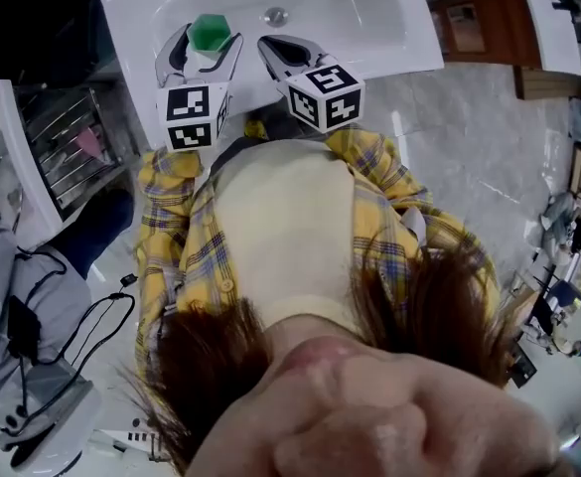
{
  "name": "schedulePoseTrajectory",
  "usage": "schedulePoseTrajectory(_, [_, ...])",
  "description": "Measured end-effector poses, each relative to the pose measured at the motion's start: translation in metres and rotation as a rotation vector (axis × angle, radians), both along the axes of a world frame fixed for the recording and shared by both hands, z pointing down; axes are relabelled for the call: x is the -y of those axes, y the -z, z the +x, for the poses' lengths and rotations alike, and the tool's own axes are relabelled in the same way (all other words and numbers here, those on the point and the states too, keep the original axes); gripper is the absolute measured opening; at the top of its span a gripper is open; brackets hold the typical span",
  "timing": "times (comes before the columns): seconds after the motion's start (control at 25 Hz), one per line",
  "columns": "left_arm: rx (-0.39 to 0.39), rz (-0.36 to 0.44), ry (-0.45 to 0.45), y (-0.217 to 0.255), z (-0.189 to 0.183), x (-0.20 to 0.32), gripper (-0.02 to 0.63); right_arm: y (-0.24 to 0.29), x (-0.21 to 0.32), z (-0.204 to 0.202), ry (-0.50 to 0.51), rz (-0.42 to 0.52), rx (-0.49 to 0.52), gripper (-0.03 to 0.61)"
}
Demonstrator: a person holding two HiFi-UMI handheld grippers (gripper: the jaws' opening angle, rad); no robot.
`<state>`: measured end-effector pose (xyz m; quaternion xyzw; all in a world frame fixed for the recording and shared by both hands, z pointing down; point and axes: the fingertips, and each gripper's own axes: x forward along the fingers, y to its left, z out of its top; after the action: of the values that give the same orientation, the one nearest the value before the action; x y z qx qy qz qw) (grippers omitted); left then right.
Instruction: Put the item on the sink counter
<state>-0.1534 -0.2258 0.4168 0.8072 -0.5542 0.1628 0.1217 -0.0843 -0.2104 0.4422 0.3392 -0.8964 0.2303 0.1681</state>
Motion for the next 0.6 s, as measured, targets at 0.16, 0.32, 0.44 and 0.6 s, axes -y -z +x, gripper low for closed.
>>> schedulePoseTrajectory(0.16, [-0.012,0.010,0.039,-0.004,-0.011,0.030,0.330,-0.004,0.023,-0.004,0.011,-0.005,-0.005,0.014])
schedulePoseTrajectory(0.32, [-0.019,0.029,0.094,-0.008,-0.022,0.058,0.330,-0.008,0.041,-0.002,0.029,-0.009,-0.008,0.014])
schedulePoseTrajectory(0.44, [-0.002,0.043,0.142,-0.015,-0.033,0.076,0.330,-0.015,0.052,-0.002,0.039,-0.024,-0.010,0.014])
schedulePoseTrajectory(0.6, [0.024,0.057,0.182,-0.026,-0.045,0.098,0.330,-0.023,0.068,-0.004,0.056,-0.036,-0.011,0.014])
